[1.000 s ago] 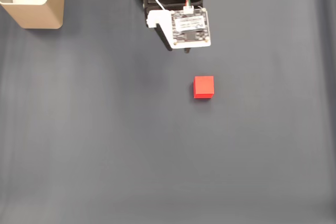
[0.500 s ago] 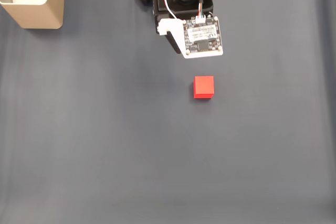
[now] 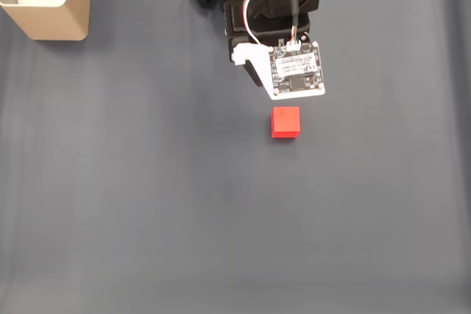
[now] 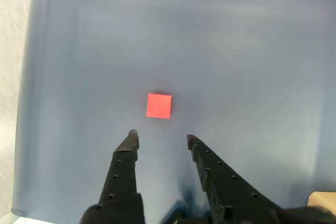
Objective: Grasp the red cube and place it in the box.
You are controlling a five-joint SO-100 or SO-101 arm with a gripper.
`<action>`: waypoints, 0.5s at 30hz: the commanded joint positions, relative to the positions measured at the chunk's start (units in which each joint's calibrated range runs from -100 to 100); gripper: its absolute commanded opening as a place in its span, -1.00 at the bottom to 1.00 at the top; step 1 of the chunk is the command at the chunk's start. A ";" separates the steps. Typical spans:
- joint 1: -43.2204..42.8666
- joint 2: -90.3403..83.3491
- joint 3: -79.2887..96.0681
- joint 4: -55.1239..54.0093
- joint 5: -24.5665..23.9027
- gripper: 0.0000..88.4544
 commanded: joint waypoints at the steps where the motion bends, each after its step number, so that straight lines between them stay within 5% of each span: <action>1: -0.84 1.43 -4.15 -1.58 -0.24 -0.49; 15: -1.20 6.80 -5.70 -3.72 -1.66 -0.48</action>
